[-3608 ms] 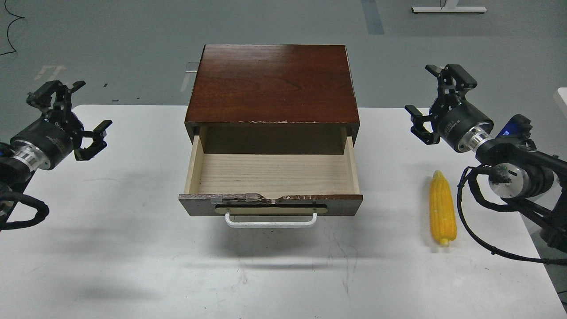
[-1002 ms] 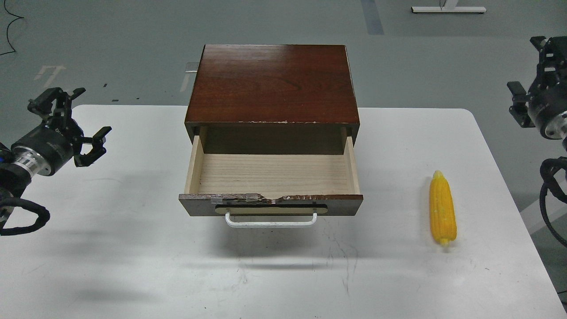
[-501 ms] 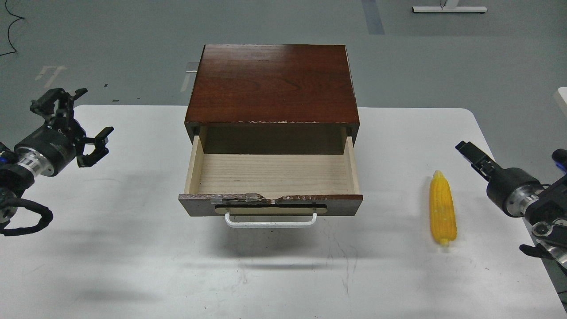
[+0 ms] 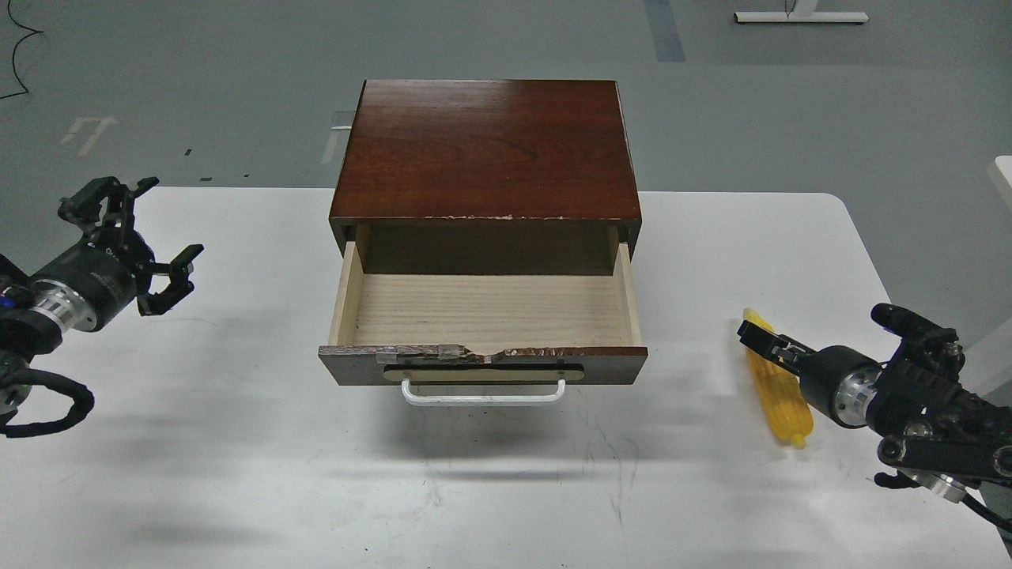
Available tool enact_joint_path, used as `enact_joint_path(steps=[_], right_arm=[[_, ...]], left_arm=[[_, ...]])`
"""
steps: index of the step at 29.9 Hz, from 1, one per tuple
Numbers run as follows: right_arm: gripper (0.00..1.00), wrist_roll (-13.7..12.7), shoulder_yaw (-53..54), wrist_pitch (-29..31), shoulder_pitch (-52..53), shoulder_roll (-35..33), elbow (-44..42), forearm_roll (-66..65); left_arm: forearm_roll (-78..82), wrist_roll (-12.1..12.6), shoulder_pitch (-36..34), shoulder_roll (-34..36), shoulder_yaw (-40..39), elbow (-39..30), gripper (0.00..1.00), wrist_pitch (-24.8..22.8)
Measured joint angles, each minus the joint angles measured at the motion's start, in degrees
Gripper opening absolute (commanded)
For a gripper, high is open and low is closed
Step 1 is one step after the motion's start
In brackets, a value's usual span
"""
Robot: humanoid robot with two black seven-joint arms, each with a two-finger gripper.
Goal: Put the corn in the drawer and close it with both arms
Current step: 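Move the right gripper down to the yellow corn cob, then close the right gripper around the yellow corn cob, then lift the corn with the right gripper and carry it over the drawer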
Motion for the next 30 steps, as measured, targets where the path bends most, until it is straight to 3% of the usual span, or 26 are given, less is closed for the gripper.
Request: enact_joint_path(steps=[2, 4, 8, 11, 20, 24, 30], right_arm=[[0.50, -0.86, -1.51, 0.00, 1.00, 1.22, -0.25, 0.34], [0.44, -1.90, -3.31, 0.00, 2.09, 2.18, -0.45, 0.49], [0.13, -3.02, -4.87, 0.00, 3.45, 2.81, -0.67, 0.58], [0.00, -3.21, -5.40, 0.00, 4.03, 2.80, -0.37, 0.33], [0.00, -2.86, -8.07, 0.03, 9.04, -0.02, -1.56, -0.63], [0.00, -0.84, -7.77, 0.03, 19.76, -3.90, -3.32, -4.89], [0.00, 2.98, -7.07, 0.01, 38.48, -4.48, -3.55, -22.92]], left_arm=[[-0.01, 0.00, 0.43, 0.20, 0.00, 0.01, 0.99, -0.15], [-0.02, 0.00, 0.61, 0.51, 0.00, 0.06, 0.99, -0.28], [-0.02, 0.00, 0.71, 0.93, 0.00, 0.09, 0.99, -0.39], [-0.03, 0.00, 0.81, 1.01, 0.00, 0.12, 0.99, -0.40], [-0.03, -0.09, 1.19, 0.91, 0.01, 0.17, 0.99, -0.40], [-0.03, -0.09, 1.22, 0.87, -0.13, 0.18, 0.99, -0.33], [-0.02, -0.02, 1.23, 0.93, -0.33, 0.32, 0.99, -0.34]])
